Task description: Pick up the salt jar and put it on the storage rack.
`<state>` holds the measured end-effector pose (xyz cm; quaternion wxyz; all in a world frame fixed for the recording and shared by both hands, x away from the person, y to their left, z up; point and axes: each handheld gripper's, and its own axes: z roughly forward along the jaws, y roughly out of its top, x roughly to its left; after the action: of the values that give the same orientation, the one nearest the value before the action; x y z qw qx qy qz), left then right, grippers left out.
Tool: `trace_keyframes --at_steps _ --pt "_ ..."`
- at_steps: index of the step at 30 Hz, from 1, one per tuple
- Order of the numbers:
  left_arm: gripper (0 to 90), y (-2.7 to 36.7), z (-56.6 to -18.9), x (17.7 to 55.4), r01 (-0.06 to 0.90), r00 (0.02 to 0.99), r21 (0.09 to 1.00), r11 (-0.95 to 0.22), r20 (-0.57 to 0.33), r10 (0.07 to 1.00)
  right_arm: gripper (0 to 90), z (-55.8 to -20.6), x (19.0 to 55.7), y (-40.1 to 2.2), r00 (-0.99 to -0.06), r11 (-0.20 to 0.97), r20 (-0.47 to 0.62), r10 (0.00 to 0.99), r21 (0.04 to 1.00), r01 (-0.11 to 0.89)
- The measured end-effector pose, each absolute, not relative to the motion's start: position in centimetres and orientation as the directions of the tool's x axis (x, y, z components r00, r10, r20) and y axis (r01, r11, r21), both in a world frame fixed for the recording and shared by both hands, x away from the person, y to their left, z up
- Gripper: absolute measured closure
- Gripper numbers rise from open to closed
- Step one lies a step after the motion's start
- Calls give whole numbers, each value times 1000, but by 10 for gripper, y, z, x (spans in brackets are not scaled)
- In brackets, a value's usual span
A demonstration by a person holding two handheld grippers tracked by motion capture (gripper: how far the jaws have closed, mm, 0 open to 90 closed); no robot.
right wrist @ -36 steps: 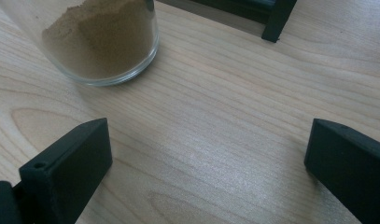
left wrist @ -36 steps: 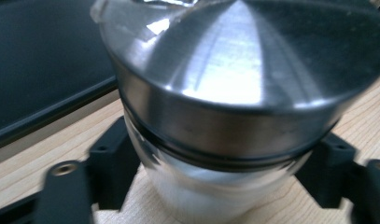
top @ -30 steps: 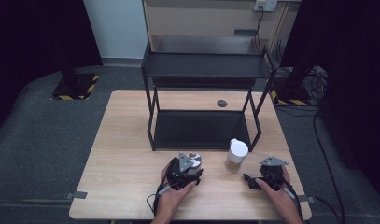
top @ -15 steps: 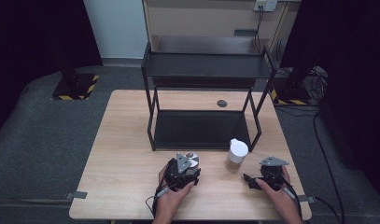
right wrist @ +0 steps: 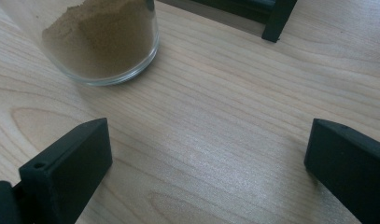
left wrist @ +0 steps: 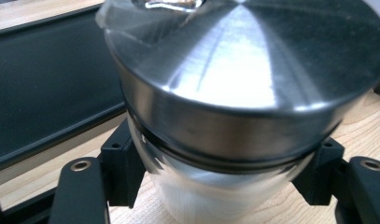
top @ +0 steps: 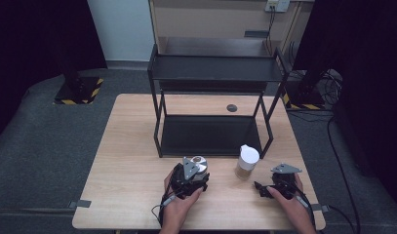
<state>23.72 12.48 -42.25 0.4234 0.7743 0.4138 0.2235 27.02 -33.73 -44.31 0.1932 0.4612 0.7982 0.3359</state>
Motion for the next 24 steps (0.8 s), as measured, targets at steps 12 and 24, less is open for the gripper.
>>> trace_keyframes --at_steps 12,24 --pt "298 126 -417 239 448 546 843 -299 7 838 13 -443 270 -337 -500 349 1 866 714 606" --pt "298 123 -412 253 451 537 840 -301 14 844 13 -443 270 -337 -500 349 1 866 714 606"
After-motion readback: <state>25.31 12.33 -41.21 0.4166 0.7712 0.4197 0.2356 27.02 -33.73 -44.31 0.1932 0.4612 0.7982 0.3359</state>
